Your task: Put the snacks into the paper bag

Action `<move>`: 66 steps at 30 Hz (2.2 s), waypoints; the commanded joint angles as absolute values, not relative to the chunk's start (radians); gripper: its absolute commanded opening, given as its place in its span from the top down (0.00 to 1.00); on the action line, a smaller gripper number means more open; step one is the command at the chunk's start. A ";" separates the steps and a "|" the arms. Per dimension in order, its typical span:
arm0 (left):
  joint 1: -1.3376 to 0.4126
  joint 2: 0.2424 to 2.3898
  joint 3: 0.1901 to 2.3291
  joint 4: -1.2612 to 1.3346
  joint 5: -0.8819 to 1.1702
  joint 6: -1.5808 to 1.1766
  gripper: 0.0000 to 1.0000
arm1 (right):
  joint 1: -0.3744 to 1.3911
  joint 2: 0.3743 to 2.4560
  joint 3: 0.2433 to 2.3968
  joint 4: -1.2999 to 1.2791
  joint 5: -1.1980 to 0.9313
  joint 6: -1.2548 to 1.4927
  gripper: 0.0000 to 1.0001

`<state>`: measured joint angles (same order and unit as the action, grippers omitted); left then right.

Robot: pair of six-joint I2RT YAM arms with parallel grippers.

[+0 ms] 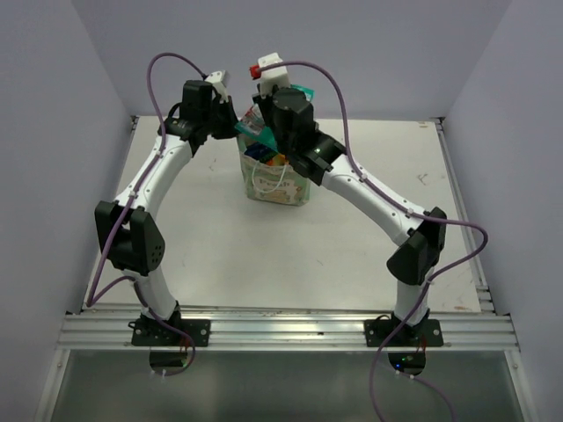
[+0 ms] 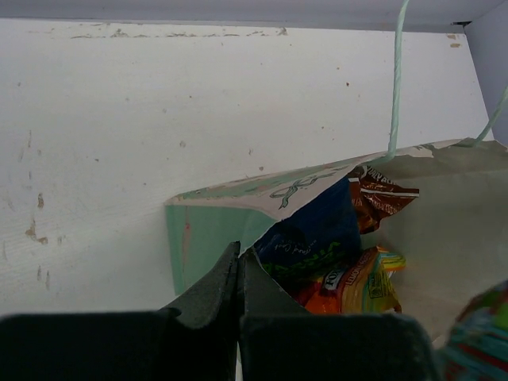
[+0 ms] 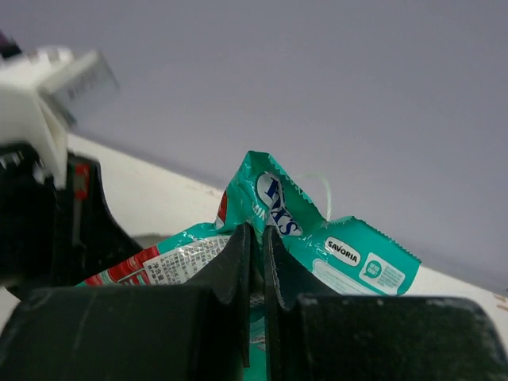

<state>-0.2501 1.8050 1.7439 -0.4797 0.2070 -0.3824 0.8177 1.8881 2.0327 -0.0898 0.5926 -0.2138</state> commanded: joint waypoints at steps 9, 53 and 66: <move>-0.250 1.809 1.796 -0.443 0.261 -0.390 1.00 | 0.815 1.896 1.939 -0.158 0.581 -0.144 0.36; -0.256 1.692 1.654 -0.465 0.210 -0.387 1.00 | 0.563 1.822 1.755 -0.452 0.528 0.066 1.00; -0.340 1.465 1.528 -0.554 0.141 -0.477 1.00 | 0.620 1.671 1.933 -0.808 0.499 0.121 1.00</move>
<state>-0.3199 1.5414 1.5303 -0.5552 0.1677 -0.4366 0.6067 1.7870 1.8683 -0.7288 0.4839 0.0895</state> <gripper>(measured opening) 0.007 0.010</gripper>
